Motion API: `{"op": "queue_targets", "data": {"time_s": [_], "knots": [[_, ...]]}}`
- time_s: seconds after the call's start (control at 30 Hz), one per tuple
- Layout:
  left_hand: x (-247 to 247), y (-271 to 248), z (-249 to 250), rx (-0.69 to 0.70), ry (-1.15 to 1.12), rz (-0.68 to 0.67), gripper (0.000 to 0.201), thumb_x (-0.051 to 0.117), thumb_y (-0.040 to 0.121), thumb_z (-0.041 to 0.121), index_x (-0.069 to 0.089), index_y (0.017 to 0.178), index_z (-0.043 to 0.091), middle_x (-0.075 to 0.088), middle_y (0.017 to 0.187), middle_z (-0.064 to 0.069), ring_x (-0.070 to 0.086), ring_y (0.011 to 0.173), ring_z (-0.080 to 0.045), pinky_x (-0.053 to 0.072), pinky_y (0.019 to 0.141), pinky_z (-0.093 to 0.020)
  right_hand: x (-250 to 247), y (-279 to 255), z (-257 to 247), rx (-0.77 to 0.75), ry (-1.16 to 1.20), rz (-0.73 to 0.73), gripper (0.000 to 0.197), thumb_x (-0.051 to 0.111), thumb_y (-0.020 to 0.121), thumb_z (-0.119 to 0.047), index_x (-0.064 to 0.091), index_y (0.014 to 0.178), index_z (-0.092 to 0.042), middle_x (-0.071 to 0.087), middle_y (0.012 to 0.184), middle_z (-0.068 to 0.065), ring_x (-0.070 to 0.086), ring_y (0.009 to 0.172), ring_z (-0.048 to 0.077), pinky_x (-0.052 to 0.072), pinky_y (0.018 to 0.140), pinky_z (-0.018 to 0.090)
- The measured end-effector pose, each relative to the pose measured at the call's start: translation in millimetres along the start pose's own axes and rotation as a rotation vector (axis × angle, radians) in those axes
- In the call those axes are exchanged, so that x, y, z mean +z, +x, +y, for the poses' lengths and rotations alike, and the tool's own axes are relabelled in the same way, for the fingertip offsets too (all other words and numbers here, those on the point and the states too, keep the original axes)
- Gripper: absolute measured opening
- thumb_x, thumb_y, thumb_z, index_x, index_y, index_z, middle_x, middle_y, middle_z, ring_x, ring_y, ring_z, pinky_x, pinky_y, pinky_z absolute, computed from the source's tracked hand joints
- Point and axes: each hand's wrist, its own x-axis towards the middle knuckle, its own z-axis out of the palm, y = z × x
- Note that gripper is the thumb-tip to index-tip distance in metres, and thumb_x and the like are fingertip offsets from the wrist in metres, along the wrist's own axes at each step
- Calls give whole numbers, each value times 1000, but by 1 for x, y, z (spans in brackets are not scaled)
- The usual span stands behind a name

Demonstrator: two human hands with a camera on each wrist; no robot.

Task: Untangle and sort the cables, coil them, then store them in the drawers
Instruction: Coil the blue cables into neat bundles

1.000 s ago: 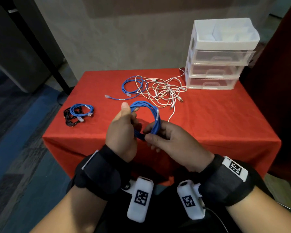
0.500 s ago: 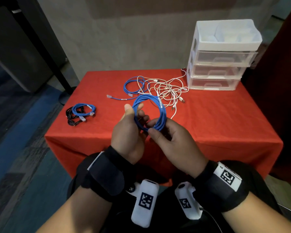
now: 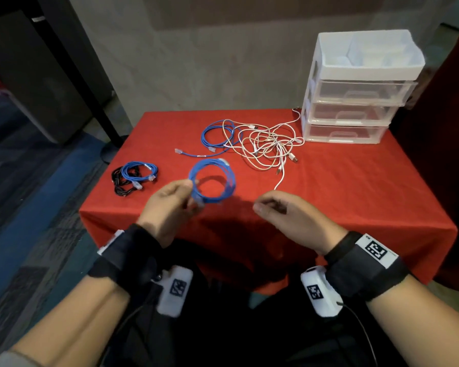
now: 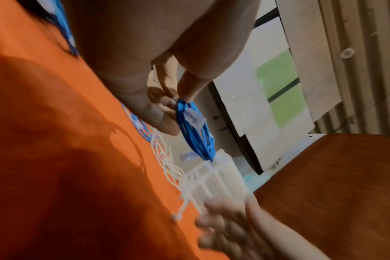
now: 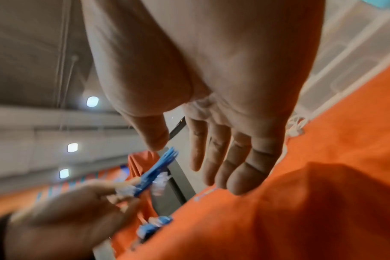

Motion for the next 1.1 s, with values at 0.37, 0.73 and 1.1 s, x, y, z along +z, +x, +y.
{"op": "queue_targets", "data": {"time_s": [0.37,0.73,1.1], "knots": [[-159,141,23,-94,412,448,34,65,90,37,67,110,10,72,103,-13,70,86,-25,60,85,-43,-10,25,54,-8,-492,194,28,52,87,-48,70,88,-27,61,86,-9,58,89,20,44,87,36],[-95,128,25,379,916,793,33,56,89,40,69,113,23,54,128,-16,52,122,-34,40,105,-39,-23,34,81,11,-273,282,39,49,88,-55,69,82,-22,68,84,-3,64,84,15,51,82,42],[71,207,-3,392,1521,-71,29,57,92,23,64,118,14,67,122,-12,60,115,-38,43,100,-36,-17,39,93,-20,-275,326,29,55,94,-55,66,83,-31,63,79,-7,60,74,10,51,74,41]]}}
